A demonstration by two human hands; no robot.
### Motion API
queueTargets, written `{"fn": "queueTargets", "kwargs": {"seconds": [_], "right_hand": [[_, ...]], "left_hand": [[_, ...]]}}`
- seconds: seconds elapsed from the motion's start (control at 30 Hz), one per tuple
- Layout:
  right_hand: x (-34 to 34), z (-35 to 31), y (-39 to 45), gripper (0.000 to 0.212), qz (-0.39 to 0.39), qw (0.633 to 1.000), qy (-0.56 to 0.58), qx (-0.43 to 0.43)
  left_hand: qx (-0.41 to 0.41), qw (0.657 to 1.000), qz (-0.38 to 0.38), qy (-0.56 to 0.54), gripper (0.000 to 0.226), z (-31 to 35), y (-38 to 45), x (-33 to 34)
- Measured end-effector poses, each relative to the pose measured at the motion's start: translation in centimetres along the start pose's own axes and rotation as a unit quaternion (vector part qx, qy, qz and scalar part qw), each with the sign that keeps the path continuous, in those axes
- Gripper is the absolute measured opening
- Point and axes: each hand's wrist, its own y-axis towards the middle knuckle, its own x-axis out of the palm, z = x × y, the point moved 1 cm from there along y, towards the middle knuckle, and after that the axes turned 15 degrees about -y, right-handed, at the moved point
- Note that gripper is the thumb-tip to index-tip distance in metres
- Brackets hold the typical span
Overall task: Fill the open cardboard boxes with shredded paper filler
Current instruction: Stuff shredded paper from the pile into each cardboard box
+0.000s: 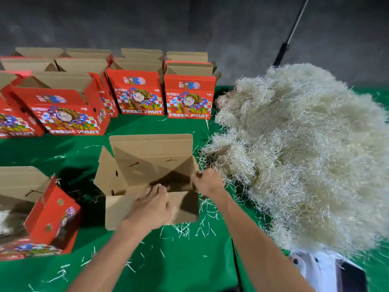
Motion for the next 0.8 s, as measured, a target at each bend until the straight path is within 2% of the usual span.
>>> {"fn": "queueTargets", "kwargs": {"seconds": [0.03,0.1,0.2,0.27,0.33,0.4,0.43,0.5,0.53,0.57,0.7,0.8], "right_hand": [[0.5,0.1,0.0,0.037,-0.013,0.999,0.043,-0.005],[1.3,0.2,0.4,0.036,-0.008,0.996,0.084,-0.011],[1.9,0.2,0.9,0.037,-0.028,0.99,0.137,-0.016],[1.9,0.8,0.9,0.051,-0.046,0.977,0.206,-0.025],[1.6,2.1,1.2,0.072,-0.065,0.972,0.222,-0.039],[0.5,4.0,2.1,0.075,-0.03,0.989,0.144,-0.035],[-0.3,4.9,2.8,0.071,0.026,0.997,0.062,-0.036],[-1.7,6.7,4.8,0.056,0.163,0.981,-0.101,-0.037],[-2.1,7.4,5.9,0.055,0.202,0.967,-0.148,-0.036],[-2.4,7.8,7.0,0.062,0.213,0.959,-0.182,-0.032],[-3.2,9.1,11.1,0.117,0.111,0.948,-0.298,0.01],[-2.9,10.0,13.6,0.137,0.03,0.941,-0.337,0.022]], "left_hand": [[0.017,0.999,0.032,-0.013,0.017,0.1,0.6,0.5],[0.044,0.992,0.119,-0.005,0.022,-0.1,1.7,1.2],[0.028,0.974,0.215,0.064,0.054,-0.3,2.7,1.9],[0.047,0.957,0.272,0.091,0.061,-0.7,3.6,2.6],[0.069,0.937,0.326,0.106,0.06,-1.4,4.5,3.3],[0.08,0.929,0.344,0.112,0.056,-1.9,5.3,3.5],[0.084,0.926,0.352,0.11,0.054,-2.1,5.5,3.8],[0.099,0.92,0.366,0.098,0.049,-2.4,5.8,4.4],[0.111,0.916,0.375,0.091,0.047,-2.5,6.0,4.6],[0.123,0.912,0.383,0.083,0.046,-2.5,6.1,4.7],[0.164,0.899,0.401,0.066,0.047,-3.0,6.5,4.9],[0.186,0.89,0.412,0.067,0.047,-3.1,7.0,4.9]]}}
